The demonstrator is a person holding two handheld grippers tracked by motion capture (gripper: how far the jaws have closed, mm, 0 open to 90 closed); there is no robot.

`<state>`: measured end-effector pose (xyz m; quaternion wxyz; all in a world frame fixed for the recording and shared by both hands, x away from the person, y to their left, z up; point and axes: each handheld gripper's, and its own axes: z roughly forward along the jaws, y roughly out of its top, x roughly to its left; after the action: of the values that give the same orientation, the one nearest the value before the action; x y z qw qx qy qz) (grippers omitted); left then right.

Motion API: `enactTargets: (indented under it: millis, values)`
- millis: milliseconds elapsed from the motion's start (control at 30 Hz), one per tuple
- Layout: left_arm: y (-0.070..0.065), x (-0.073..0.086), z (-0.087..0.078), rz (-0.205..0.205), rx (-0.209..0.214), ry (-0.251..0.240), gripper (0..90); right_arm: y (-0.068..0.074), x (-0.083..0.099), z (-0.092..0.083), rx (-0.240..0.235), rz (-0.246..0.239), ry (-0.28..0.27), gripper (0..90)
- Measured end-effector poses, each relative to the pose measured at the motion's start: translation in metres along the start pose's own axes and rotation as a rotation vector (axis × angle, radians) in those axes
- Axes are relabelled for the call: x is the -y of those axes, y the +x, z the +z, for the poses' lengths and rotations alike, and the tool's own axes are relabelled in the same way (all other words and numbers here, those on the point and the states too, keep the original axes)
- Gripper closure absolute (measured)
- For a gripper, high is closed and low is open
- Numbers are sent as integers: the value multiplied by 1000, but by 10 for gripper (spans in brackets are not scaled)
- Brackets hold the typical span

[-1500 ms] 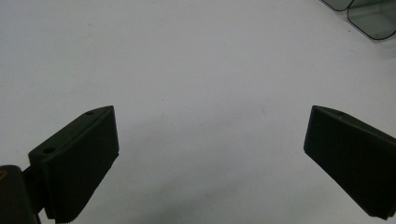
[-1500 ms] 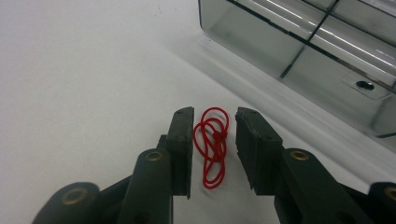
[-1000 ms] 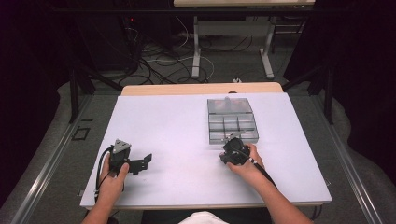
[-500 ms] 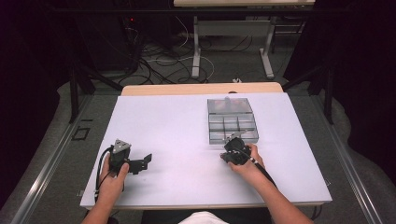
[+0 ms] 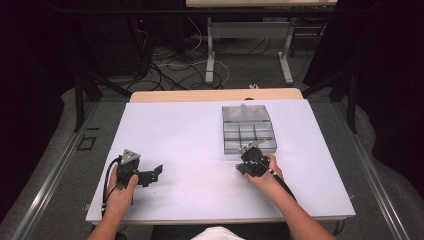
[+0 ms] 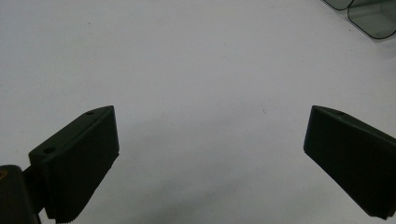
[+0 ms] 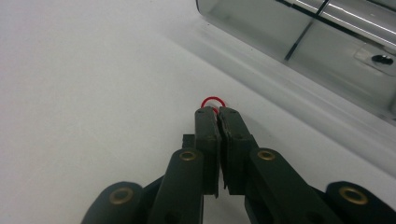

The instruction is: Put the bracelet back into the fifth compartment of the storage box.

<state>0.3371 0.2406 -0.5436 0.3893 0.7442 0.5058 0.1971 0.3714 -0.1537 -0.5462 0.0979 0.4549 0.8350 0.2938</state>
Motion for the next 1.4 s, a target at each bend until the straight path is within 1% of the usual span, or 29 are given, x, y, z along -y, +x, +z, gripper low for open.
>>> enactTargets:
  millis: [100,133,167,200,233,267,300,333,367,400,433,467,500,533,600,667,833,867,1000,1033,1100,1133,1167,1200,1233,1400]
  values:
    - [0,0,0,-1,0,-3,33,0,0,0,1,10,1,875]
    - [0,0,0,-2,0,-3,33,0,0,0,-2,24,1,875]
    - [0,0,0,-1,0,-3,33,-2,0,0,-12,11,-3,875]
    - [0,0,0,0,0,-3,33,-2,0,0,-13,16,-18,876]
    - [0,0,0,-3,0,-4,33,-2,0,-1,-8,17,-4,875]
    - [0,0,0,-2,0,-3,33,-3,0,-1,-21,19,-5,875]
    - [0,0,0,-3,0,-4,33,-3,0,-1,-23,20,-15,876]
    - [0,0,0,-3,0,-4,33,-3,0,-2,-19,17,-7,876]
    - [0,0,1,-2,0,-3,33,-3,0,-2,-22,26,-7,876]
    - [0,0,1,-2,0,-4,33,-4,0,-2,-30,23,-10,875]
    - [0,0,1,-3,0,-4,33,-4,0,-2,-31,35,-12,876]
    - [0,0,1,-3,0,-4,33,-5,1,-1,-42,37,-31,875]
    - [0,0,1,-3,0,-4,33,-6,1,-2,-36,37,-16,876]
    - [0,0,1,-3,0,-7,33,-6,1,-2,-36,37,-16,876]
    - [-1,0,1,-6,-2,-10,33,-7,0,-3,-43,53,-18,876]
    - [-1,0,1,-5,-2,-10,33,-8,1,-3,-45,50,-23,876]
    - [0,0,1,-4,-2,-10,33,-9,0,-5,-55,68,-32,876]
    - [0,0,1,-2,0,-3,33,-9,0,-5,-53,73,-37,876]
    - [0,0,1,-2,0,-3,33,-11,0,-7,-63,86,-50,876]
    - [0,0,1,-2,0,-3,34,-12,0,-8,-59,84,-50,876]
    - [0,0,1,-1,0,-2,34,-13,0,-9,-63,99,-58,876]
    - [0,0,1,-2,0,-3,34,-14,0,-9,-60,92,-62,876]
    - [0,0,1,-1,0,-2,34,-14,0,-10,-62,95,-64,876]
    - [0,0,1,-1,0,-2,34,-14,0,-10,-66,103,-74,876]
    - [0,0,1,0,-1,-2,33,-15,0,-10,-68,98,-86,876]
    - [0,0,1,-1,-1,-1,34,-17,-1,-14,-64,107,-96,876]
